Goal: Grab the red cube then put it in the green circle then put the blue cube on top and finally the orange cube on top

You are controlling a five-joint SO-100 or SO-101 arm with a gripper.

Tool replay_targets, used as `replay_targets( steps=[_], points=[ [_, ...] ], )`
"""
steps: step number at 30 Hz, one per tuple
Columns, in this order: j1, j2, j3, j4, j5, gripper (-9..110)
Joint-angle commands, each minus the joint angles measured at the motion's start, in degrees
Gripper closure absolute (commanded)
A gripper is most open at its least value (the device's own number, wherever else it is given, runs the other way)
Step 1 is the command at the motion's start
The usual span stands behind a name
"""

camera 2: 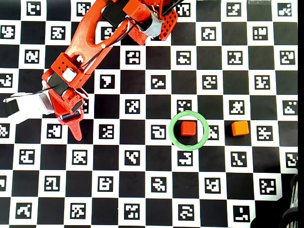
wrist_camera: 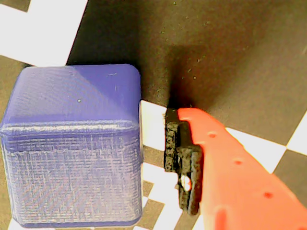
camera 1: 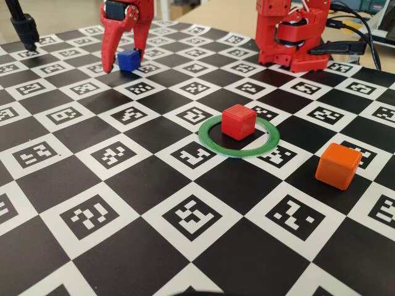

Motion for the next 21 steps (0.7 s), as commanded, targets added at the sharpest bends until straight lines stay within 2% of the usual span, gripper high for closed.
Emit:
replay_targets(
  steps=[1, 8, 21],
  points=[
    [-0.3, 3.5, 0.0, -1.2, -0.4, 84],
    [-0.3, 3.5, 0.2, -1.8, 0.4, 89],
    [-0.3, 4.0, -0.8, -0.8, 1.2, 90]
  ],
)
